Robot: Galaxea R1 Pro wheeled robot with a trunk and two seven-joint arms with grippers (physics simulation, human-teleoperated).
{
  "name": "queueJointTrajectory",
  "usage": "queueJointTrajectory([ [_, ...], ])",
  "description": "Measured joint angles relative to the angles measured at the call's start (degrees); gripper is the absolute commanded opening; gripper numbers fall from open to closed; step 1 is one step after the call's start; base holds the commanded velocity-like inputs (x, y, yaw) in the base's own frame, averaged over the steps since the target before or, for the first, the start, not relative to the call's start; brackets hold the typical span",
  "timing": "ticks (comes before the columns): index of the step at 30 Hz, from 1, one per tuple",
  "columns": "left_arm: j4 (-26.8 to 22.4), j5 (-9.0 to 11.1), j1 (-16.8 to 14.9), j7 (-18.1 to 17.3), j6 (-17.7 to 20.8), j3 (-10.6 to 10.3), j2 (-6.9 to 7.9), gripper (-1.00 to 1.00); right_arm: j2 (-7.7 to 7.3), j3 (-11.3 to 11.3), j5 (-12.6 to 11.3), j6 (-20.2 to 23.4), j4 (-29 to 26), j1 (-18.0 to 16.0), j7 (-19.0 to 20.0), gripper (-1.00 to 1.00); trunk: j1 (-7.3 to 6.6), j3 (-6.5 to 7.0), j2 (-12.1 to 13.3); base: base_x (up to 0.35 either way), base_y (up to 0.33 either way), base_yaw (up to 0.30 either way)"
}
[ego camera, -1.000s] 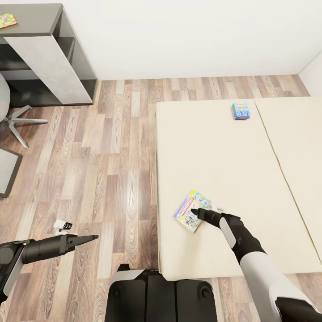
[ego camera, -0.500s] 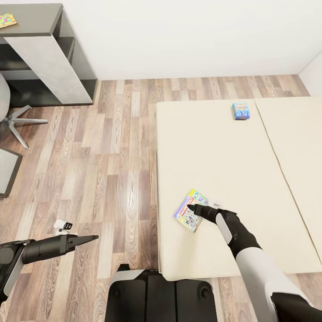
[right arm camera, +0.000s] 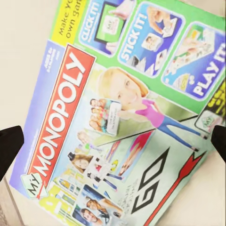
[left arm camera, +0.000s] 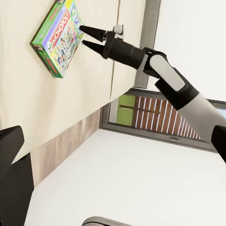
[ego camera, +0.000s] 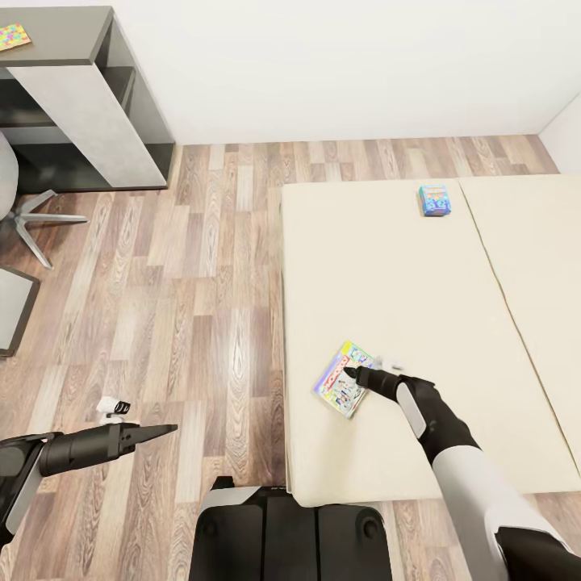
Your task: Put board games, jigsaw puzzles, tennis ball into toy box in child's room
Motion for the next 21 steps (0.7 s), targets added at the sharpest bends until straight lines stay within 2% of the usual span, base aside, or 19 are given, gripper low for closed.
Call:
queueJointTrajectory([
  [12,0.01,0.00,0.00,0.00,0.00,0.00,0.02,1.00,-0.45,-0.20,-0.10,3.52,-5.13,0.09,0.22,1.00,0.00,-0.02,0.00,0.000,0.000,0.000],
  [21,0.01,0.07,0.00,0.00,0.00,0.02,0.08,1.00,-0.46,-3.82,-0.09,5.11,-5.59,0.10,0.24,1.00,0.00,-0.64,0.01,0.000,0.000,0.000],
])
